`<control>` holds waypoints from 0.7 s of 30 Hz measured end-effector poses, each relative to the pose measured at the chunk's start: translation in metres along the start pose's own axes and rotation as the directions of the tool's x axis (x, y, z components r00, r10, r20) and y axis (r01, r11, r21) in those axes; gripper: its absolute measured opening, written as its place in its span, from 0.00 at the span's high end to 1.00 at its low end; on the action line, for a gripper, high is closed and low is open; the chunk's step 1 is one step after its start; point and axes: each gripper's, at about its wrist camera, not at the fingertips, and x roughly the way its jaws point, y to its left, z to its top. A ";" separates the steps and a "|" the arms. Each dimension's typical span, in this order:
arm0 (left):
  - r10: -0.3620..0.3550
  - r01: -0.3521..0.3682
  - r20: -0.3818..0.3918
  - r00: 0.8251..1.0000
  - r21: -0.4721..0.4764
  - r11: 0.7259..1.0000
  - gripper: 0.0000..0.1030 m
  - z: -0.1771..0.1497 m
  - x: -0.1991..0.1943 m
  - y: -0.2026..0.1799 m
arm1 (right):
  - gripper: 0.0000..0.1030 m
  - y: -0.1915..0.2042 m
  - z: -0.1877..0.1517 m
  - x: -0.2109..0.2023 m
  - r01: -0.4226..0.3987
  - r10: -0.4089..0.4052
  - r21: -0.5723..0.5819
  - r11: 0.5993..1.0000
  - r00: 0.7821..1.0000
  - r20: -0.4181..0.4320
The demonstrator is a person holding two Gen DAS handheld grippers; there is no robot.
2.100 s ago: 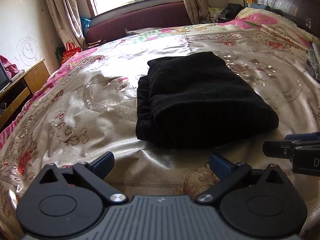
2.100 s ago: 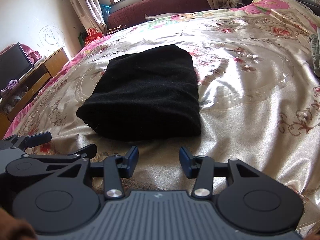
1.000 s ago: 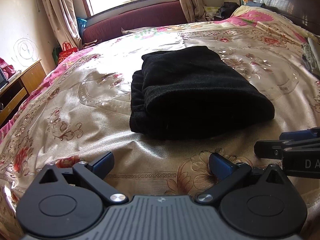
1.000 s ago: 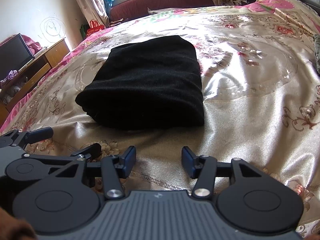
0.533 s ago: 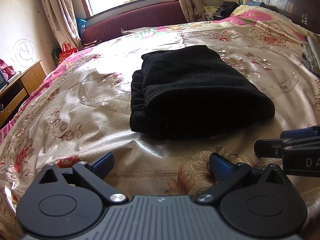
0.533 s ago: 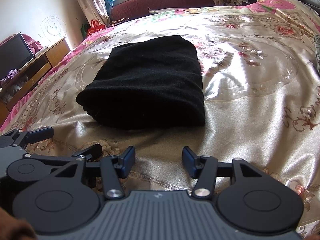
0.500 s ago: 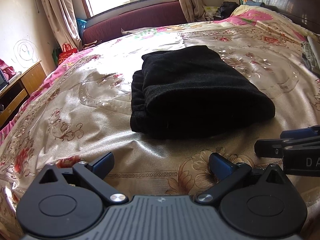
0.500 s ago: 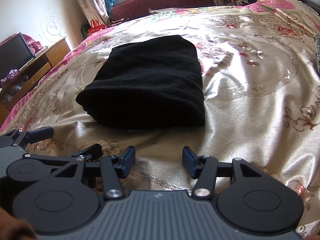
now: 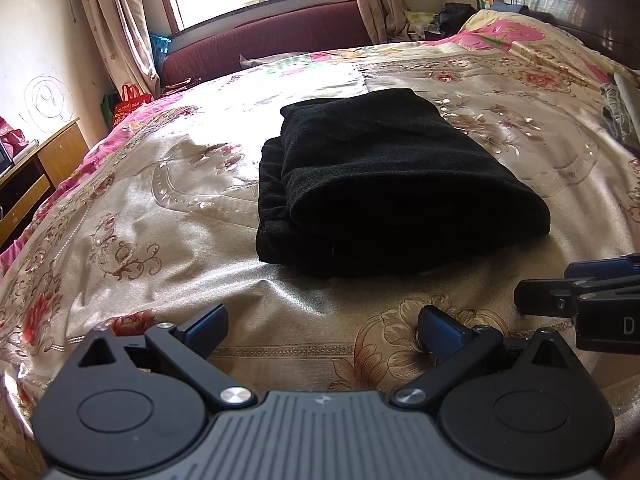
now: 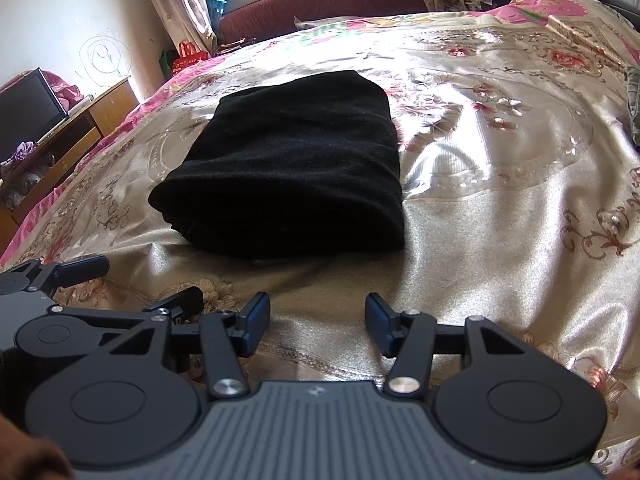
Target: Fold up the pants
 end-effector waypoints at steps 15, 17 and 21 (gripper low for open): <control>0.034 -0.034 0.012 0.999 0.032 0.999 0.00 -0.001 0.000 -0.008 | 0.47 -0.004 0.002 -0.003 -0.014 0.014 0.009 1.000 1.000 0.006; 0.038 -0.039 0.012 0.999 0.040 0.998 0.00 0.000 0.000 -0.009 | 0.47 -0.004 0.003 -0.004 -0.012 0.012 0.011 1.000 1.000 0.005; 0.048 -0.050 0.026 0.998 0.060 0.997 0.00 0.000 -0.002 -0.011 | 0.47 -0.006 0.006 -0.006 -0.012 0.012 0.022 1.000 1.000 0.009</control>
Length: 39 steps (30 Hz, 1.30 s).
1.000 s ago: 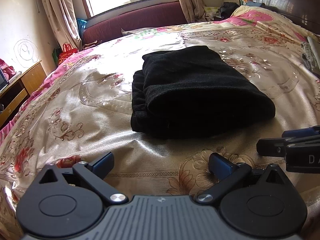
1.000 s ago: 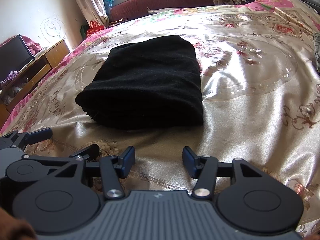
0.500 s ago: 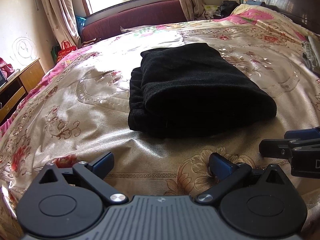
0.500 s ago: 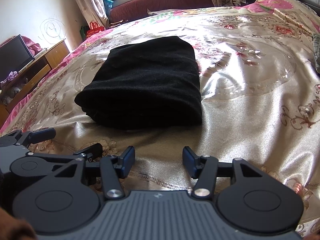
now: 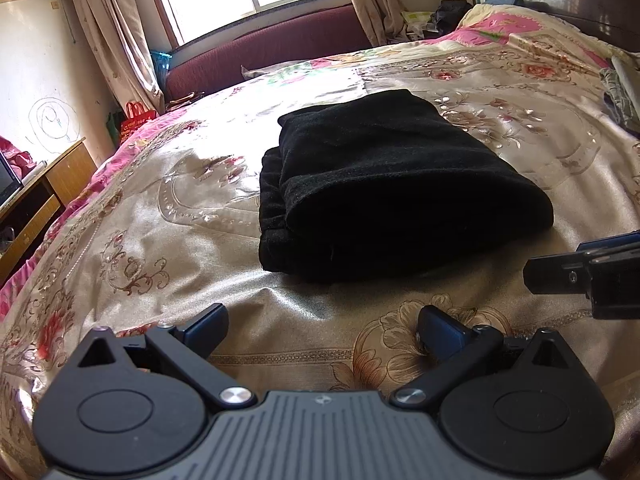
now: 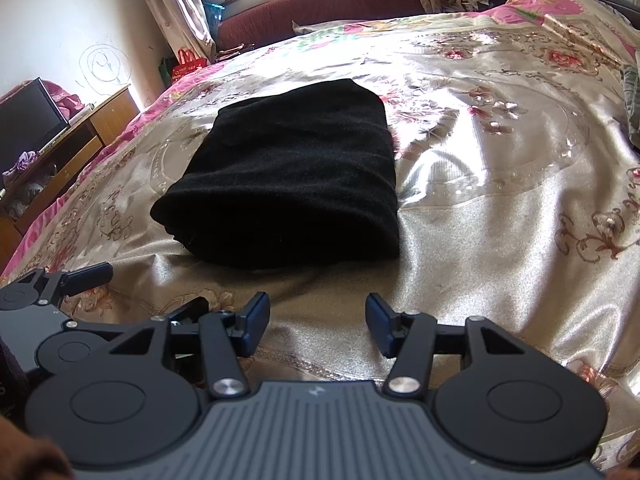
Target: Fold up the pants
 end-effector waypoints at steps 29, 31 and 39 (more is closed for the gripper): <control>-0.056 0.055 -0.005 0.998 -0.115 0.992 0.00 0.003 0.015 0.017 | 0.41 0.010 -0.003 0.018 0.033 -0.032 -0.081 0.996 0.999 0.016; -0.055 0.054 -0.006 0.998 -0.115 0.992 0.00 0.003 0.015 0.017 | 0.41 0.009 -0.003 0.018 0.035 -0.034 -0.080 0.996 0.999 0.018; -0.034 0.034 0.005 0.999 -0.084 0.996 0.00 0.002 0.010 0.012 | 0.41 0.009 -0.004 0.015 0.045 -0.043 -0.090 0.995 0.999 0.022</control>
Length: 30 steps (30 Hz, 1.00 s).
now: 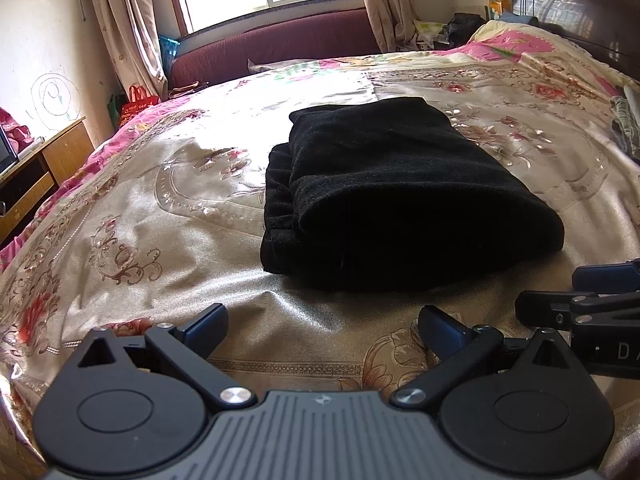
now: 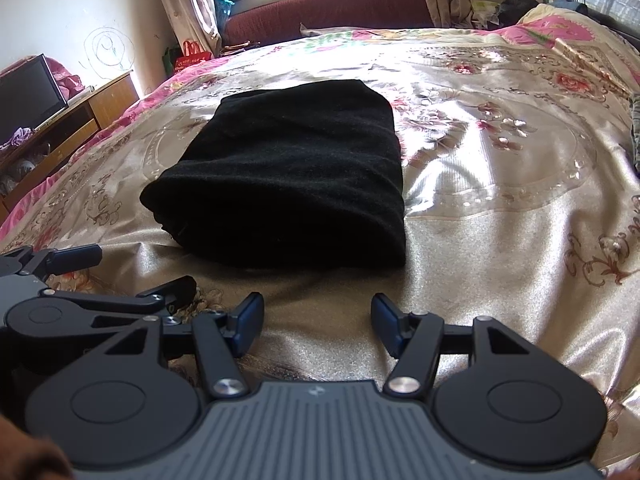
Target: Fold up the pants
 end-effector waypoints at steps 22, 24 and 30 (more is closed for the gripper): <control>0.010 -0.010 0.014 1.000 0.033 0.999 0.00 -0.001 -0.002 -0.005 | 0.41 -0.001 0.000 0.000 0.014 -0.014 -0.004 1.000 1.000 0.005; 0.010 -0.011 0.014 1.000 0.034 0.999 0.00 -0.001 -0.002 -0.005 | 0.41 -0.001 0.000 0.000 0.014 -0.014 -0.004 1.000 1.000 0.005; 0.010 -0.011 0.014 1.000 0.034 0.999 0.00 -0.001 -0.002 -0.005 | 0.41 -0.001 0.000 0.000 0.014 -0.014 -0.004 1.000 1.000 0.005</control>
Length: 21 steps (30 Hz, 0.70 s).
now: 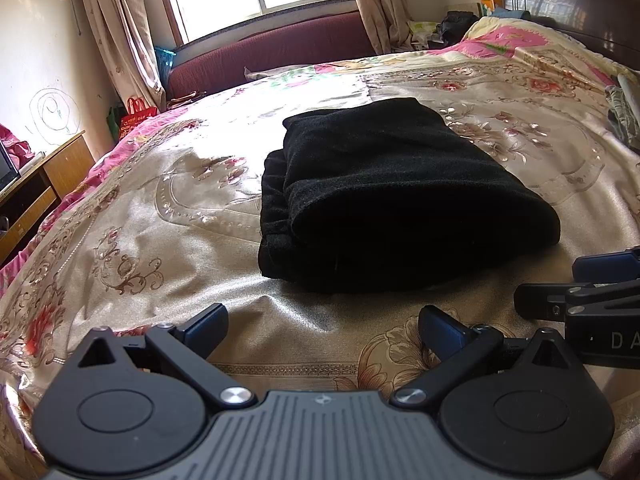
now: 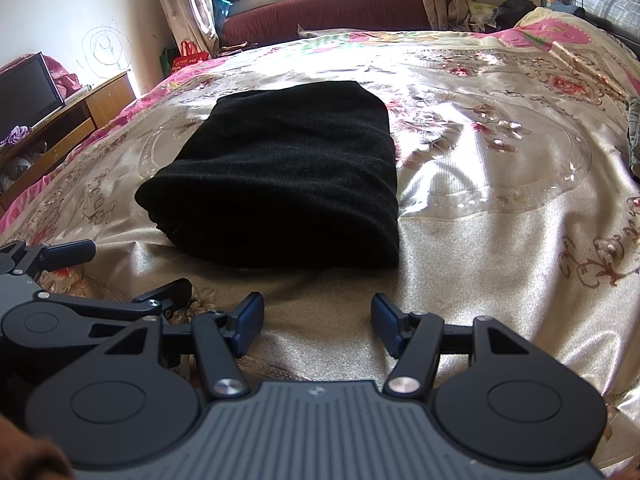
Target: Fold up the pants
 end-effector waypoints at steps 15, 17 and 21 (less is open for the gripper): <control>0.000 0.000 -0.002 1.000 0.000 1.000 0.00 -0.001 0.001 0.000 | 0.41 0.000 0.000 0.000 0.001 -0.001 -0.001 1.000 1.000 0.000; 0.001 -0.001 -0.001 1.000 0.001 1.000 0.00 -0.001 0.001 0.000 | 0.41 0.000 0.000 0.000 0.000 0.000 -0.001 1.000 1.000 -0.001; 0.002 -0.002 0.000 1.000 0.002 1.000 0.00 -0.001 0.002 0.000 | 0.41 0.000 0.000 0.000 0.000 0.000 -0.001 1.000 1.000 0.000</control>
